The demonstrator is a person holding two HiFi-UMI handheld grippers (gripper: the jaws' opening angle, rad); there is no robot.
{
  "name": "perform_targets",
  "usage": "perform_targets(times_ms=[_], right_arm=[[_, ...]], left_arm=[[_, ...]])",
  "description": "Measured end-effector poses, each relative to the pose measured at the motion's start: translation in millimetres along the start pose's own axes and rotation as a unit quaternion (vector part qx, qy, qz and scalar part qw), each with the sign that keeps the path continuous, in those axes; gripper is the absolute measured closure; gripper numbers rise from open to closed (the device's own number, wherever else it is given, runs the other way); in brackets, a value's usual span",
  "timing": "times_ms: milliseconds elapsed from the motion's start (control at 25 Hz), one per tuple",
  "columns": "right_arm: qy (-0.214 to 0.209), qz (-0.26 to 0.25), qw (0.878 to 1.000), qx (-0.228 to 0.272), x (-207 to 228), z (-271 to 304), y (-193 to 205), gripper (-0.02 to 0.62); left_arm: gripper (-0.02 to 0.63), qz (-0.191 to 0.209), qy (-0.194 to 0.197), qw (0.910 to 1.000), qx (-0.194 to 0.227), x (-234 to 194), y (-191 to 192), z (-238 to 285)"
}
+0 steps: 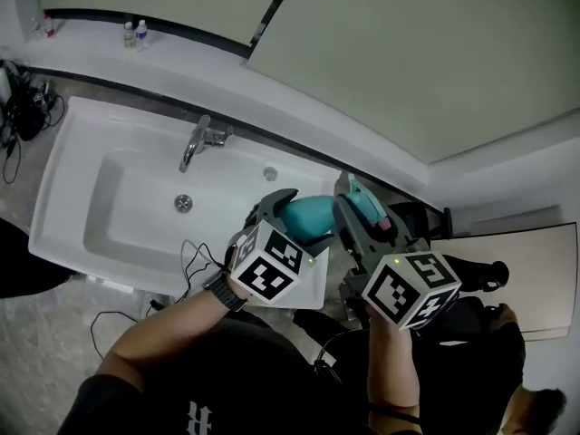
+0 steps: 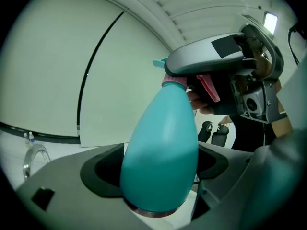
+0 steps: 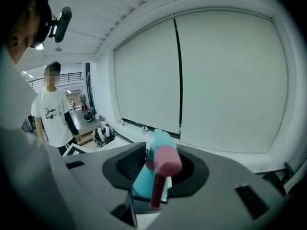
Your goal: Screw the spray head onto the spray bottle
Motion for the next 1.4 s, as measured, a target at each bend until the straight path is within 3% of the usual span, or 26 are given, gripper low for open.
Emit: perform_targets(times_ms=[360,600,800,960,1080,1200,1280,1400], right_arm=[[-0.005,0.009,1.000,0.016,-7.0,-26.8,2.2,0.422],[-0.009,0.002,1.000,0.014,-9.5,-29.3,13.1,0.422],[-0.044,-0.041,0.998,0.013,-31.6,-33.2,6.3,0.422],[-0.093,-0.041,0.995,0.016,-31.8,-34.8,5.9,0.422],[-0.183,-0.042,0.981,0.049,-19.2,-73.9,1.6,0.422],[-0.268,-0.037,0.956,0.109,22.0,-101.5,1.8,0.422],[-0.317,-0.035,0.940,0.124,42.7,-90.4,3.8,0.422],[-0.402,-0.047,0.908,0.110,39.8,-56.5,3.1,0.422]], left_arm=[[0.184,-0.090,0.055,0.9944,0.009,-11.8,4.0,3.7],[0.184,-0.092,0.058,0.9940,0.008,-13.0,7.5,1.3],[0.184,-0.082,0.064,0.9945,0.001,-11.9,6.2,-0.5],[0.184,-0.077,0.086,0.9933,0.000,-8.2,5.2,-4.6],[0.184,-0.074,0.124,0.9895,0.004,2.6,0.6,-12.2],[0.184,-0.068,0.183,0.9808,0.003,8.0,-12.1,-25.2],[0.184,-0.063,0.237,0.9695,-0.002,10.3,-21.2,-36.4],[0.184,-0.048,0.316,0.9474,-0.013,19.0,-31.5,-51.6]])
Point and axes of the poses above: the fingertips, and each gripper's own axes: z forward along the fingers, x to its right, y out of its underside, the point moved 9 cm from there along -z, backward along the fingers, and after that the axes turned 1 degree about y, right-handed, at the moved point
